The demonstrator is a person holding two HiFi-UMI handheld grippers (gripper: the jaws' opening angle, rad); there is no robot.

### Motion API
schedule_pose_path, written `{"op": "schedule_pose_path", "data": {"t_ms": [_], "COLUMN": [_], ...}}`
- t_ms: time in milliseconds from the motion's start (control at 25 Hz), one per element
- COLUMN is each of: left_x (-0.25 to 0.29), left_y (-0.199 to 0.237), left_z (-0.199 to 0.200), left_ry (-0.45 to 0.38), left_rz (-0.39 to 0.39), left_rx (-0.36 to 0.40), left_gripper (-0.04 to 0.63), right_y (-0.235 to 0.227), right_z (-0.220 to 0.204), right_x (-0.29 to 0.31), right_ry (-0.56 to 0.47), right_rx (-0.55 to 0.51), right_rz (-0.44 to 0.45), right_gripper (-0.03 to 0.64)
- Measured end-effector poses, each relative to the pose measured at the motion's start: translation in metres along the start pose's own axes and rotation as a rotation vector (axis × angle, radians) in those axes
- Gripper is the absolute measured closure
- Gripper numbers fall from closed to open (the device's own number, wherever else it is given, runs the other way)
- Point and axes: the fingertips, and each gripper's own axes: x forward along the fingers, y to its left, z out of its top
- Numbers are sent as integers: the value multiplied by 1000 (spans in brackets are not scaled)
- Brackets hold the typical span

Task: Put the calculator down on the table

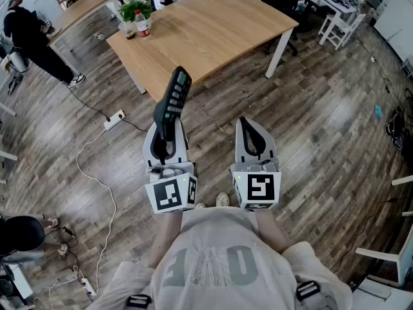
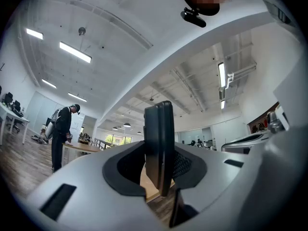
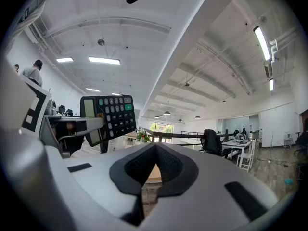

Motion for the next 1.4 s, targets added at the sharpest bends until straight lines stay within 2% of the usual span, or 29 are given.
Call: {"op": "schedule_pose_path", "data": {"t_ms": [400,720,960,1160,1400], "left_x": [9,22,25,44,70], "left_y": [3,-15,-20,-19,-20], "left_z": [-5,-5,-9,-15,-19], "left_ry": [0,-10,-11,-5,-45], "left_rz": [12,14,30,49,58], "left_rx": [-3,1,8,1,-6], "left_gripper": [485,485,485,485,485], "right_y": [-7,-33,-48,-65,-92], "right_z": [-6,-5,-27,-31,-40], "right_x": [8,8,14,24,39], "right_ry": [-14,-55,-17,-3,-27], "right_rx": [-5,-31,-10,3,1], "right_rz": [1,15,9,9,-11], "right_gripper": [598,598,597,597,597]}}
